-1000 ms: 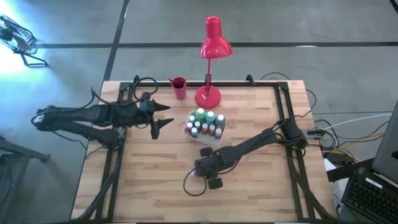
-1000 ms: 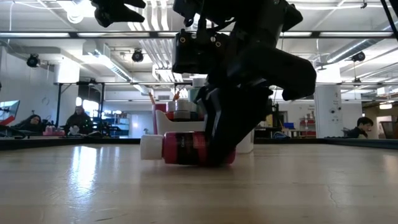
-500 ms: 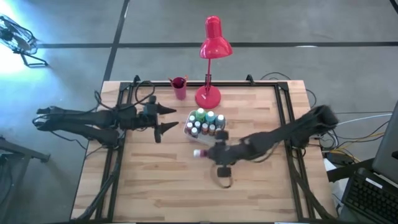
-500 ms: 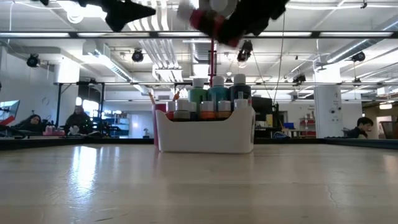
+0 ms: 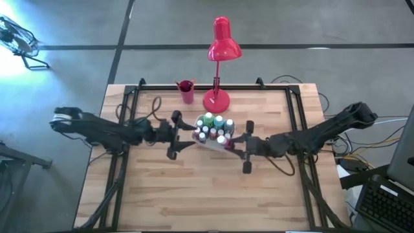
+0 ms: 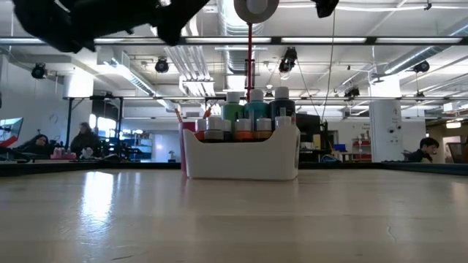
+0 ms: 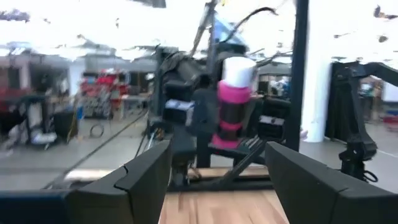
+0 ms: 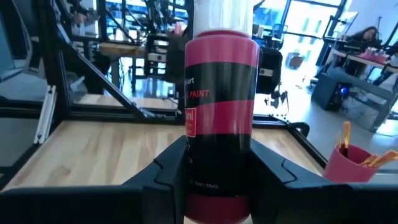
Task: Pick & Place Paint Supplies
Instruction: Put the dark pink paint bottle into the white bin
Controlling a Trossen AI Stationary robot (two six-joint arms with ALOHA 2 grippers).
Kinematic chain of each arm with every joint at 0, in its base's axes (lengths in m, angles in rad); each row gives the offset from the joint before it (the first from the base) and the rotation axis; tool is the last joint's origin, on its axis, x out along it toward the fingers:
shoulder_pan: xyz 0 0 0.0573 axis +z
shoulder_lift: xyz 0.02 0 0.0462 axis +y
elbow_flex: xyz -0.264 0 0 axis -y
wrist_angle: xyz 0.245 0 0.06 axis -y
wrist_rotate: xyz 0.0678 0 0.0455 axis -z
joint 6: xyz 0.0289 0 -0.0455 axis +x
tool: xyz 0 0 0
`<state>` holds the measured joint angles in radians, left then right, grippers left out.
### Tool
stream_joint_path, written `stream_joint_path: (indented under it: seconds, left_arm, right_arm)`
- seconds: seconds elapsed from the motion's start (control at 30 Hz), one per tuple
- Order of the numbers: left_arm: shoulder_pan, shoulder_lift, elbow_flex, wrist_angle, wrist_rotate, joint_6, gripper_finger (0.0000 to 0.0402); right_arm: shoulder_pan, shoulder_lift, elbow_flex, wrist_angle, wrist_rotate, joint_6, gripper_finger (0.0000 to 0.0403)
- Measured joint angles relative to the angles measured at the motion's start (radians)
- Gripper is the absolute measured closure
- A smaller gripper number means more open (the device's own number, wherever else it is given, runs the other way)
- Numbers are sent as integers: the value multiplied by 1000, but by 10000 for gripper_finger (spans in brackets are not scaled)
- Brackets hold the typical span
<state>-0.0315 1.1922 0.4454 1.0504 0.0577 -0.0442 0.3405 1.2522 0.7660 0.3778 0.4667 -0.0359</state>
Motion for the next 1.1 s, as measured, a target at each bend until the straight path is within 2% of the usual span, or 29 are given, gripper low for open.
stream_joint_path:
  seconds: [0.1, 0.37, 0.93, 1.1]
  left_arm:
    - [-3, 103, 92, 39, 42, 59, 138]
    - [-4, 290, 329, -20, 130, 183, 138]
    - [-4, 401, 499, -24, 197, 174, 139]
    - [-4, 404, 510, -58, 205, 174, 177]
  right_arm:
    - [-1, -5, -5, 0, 0, -1, 295]
    - [3, -5, -6, -2, -4, -28, 295]
    - [6, 6, -7, -1, -5, -51, 294]
    - [6, 7, -7, -2, -3, -55, 294]
